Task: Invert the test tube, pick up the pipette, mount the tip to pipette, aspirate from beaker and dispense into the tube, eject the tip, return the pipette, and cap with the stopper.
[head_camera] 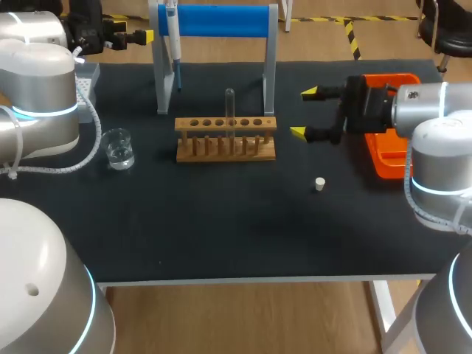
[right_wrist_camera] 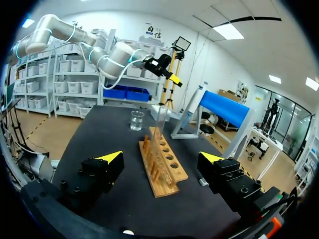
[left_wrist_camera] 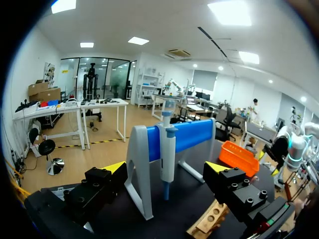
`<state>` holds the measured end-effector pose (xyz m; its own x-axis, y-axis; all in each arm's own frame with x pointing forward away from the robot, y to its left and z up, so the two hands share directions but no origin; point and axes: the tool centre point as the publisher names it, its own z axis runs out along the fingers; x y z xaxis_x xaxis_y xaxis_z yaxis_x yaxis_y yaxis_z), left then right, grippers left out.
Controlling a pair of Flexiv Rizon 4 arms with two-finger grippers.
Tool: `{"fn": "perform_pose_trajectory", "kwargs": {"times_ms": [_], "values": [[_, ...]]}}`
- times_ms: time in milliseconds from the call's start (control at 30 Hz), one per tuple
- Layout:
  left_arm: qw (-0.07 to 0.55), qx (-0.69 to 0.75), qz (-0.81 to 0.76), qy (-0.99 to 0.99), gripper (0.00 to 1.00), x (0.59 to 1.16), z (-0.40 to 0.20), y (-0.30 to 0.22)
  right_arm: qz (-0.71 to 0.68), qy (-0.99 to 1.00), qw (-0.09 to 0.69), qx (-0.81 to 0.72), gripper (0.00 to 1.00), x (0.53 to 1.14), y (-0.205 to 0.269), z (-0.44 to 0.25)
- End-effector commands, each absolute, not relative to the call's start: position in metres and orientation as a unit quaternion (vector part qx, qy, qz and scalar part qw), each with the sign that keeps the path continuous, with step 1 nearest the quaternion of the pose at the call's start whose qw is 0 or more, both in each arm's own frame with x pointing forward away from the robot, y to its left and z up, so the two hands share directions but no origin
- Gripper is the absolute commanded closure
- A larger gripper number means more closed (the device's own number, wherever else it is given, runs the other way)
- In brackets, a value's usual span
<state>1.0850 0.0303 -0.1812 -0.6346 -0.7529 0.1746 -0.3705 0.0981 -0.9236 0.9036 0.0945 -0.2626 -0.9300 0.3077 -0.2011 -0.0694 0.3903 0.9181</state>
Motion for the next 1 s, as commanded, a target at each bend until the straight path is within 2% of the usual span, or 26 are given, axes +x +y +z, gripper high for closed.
{"fn": "perform_pose_trajectory", "kwargs": {"times_ms": [33, 500, 733, 1000], "values": [[0.176, -0.385, -0.548, 0.721, 0.00, 1.077, -0.181, 0.027, 0.548, 0.815, 0.173, 0.073, 0.00, 0.903, 0.094, -0.263], [0.215, -0.311, -0.572, 0.728, 0.00, 0.950, -0.201, -0.010, 0.548, 0.815, 0.173, 0.073, 0.00, 0.903, 0.094, -0.263], [0.247, -0.287, -0.559, 0.737, 0.00, 0.918, -0.211, -0.013, 0.548, 0.815, 0.173, 0.073, 0.00, 0.903, 0.094, -0.263], [0.210, -0.246, -0.560, 0.762, 0.00, 0.889, -0.227, -0.024, 0.548, 0.815, 0.173, 0.073, 0.00, 0.903, 0.094, -0.263]]}}
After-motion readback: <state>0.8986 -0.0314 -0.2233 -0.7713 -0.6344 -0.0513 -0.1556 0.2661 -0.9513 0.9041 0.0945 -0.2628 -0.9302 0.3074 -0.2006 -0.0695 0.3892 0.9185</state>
